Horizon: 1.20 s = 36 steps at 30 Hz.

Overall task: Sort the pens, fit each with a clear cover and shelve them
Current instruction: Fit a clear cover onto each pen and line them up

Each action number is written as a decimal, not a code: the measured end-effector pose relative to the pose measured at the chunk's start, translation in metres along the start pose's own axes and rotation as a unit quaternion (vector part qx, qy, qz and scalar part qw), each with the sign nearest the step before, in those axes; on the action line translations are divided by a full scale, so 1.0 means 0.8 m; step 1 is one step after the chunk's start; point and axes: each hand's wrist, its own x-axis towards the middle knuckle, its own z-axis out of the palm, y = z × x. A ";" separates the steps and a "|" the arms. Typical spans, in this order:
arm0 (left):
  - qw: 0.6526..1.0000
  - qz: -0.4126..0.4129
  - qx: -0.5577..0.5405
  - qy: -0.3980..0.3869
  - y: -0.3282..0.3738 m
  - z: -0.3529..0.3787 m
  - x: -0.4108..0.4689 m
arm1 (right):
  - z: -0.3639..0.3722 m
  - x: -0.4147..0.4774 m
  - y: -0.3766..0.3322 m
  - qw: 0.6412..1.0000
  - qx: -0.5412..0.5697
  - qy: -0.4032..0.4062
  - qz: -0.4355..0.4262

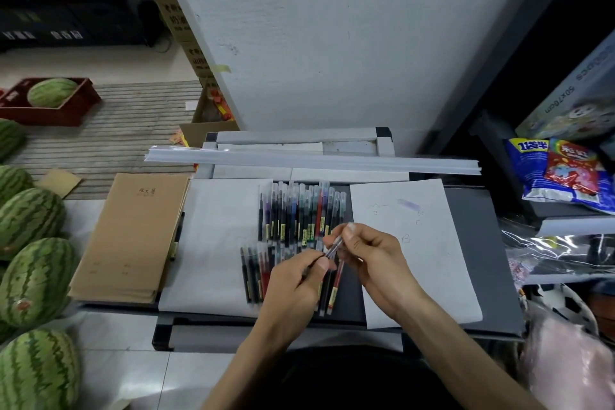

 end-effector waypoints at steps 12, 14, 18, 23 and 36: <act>0.965 -0.128 -0.219 -0.071 -0.008 0.017 0.017 | -0.015 0.011 0.010 0.999 -0.016 -0.029 0.039; 0.980 -0.131 -0.135 -0.062 -0.016 0.020 0.025 | -0.017 0.016 0.025 0.998 -0.048 -0.019 0.046; 0.988 -0.093 0.105 -0.067 -0.034 0.023 0.029 | -0.024 0.030 0.044 0.985 -0.150 0.041 0.067; 0.986 -0.090 0.140 -0.008 -0.056 -0.006 0.018 | -0.047 0.050 0.061 0.892 -0.435 0.114 0.044; 0.892 -0.256 0.324 0.185 -0.168 -0.168 0.068 | -0.047 0.063 0.079 0.850 -0.513 0.107 0.045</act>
